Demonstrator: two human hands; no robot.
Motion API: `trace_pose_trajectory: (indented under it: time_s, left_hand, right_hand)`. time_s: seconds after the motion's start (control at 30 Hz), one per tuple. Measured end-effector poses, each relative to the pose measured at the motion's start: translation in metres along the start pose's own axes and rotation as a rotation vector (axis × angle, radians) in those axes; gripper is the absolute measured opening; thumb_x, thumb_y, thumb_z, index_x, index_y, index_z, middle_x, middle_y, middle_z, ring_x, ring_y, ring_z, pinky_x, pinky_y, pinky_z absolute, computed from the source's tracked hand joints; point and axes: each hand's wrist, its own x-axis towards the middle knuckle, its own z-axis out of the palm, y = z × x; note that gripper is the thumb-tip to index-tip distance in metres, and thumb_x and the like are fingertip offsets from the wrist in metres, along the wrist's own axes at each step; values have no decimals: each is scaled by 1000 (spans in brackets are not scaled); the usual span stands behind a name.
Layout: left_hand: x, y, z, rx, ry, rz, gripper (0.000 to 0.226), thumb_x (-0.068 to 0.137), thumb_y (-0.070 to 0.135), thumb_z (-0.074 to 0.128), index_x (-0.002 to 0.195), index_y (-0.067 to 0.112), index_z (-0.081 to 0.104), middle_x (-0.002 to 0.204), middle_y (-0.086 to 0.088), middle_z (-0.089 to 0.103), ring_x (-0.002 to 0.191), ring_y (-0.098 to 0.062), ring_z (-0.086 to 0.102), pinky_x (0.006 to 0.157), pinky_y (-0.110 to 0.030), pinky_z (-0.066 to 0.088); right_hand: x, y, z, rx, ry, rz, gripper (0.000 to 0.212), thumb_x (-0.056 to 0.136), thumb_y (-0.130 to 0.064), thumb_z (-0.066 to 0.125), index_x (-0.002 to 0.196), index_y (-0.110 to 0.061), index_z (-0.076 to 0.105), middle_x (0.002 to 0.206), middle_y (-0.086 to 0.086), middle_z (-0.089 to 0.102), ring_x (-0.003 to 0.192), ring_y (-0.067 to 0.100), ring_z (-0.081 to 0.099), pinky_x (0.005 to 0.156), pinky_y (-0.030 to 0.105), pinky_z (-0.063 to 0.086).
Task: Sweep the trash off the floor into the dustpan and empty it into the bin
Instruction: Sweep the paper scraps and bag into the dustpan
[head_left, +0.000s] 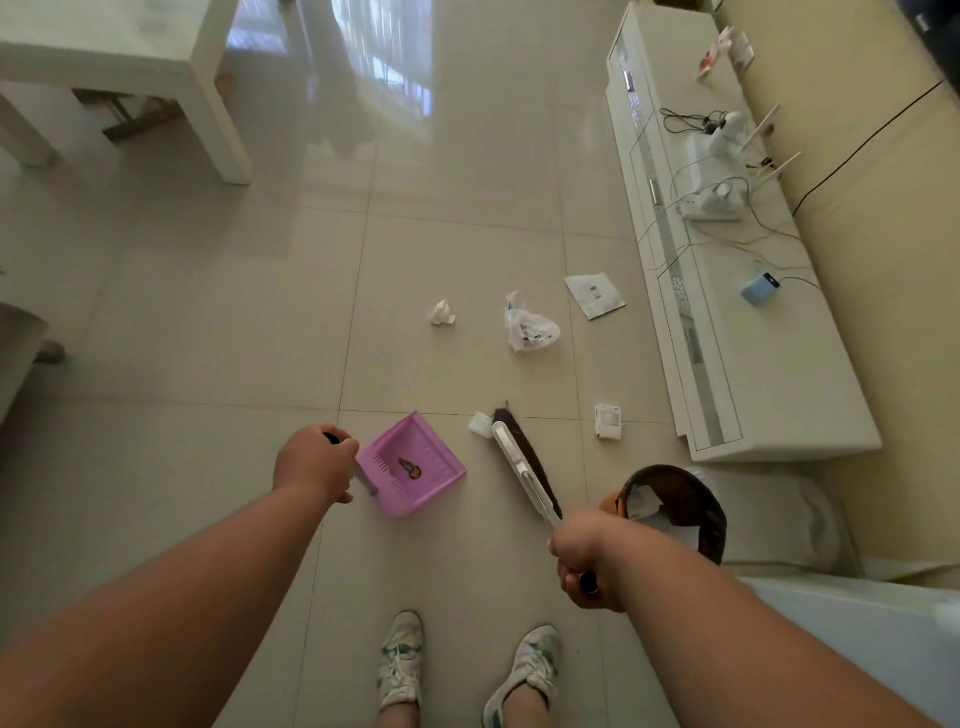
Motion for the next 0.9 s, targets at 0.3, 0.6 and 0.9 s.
trace_pose_trajectory:
  time_s: [0.3,0.6,0.9]
  left_hand:
    - [3,3,0,30,-21,19,13,98,13,63,91,18,73,82,-14,77,62,-34,78,65,-55,71]
    - [-3,4,0,54,-46,31,8,100,21,66,96,20,73,89,-12,78,66,-33,79,64,-52,72]
    - [7,-6,-15,-45,-31,30,13,101,25,73,88,22,72,70,-8,81,73,-33,82,75,-55,71]
  right_hand:
    - [-18,-14,14,-429,-49,-128,20,100,0,42,102,-6,61,85,15,53,59,22,44,49,26,37]
    - [-42,-32,43,-556,-138,-226,27,100,-5,42,121,-1,59,87,18,52,55,22,44,58,35,39]
    - [-77,-39,5,-321,-139,-146,13,104,-17,50,110,-13,60,57,3,46,47,13,38,48,22,32]
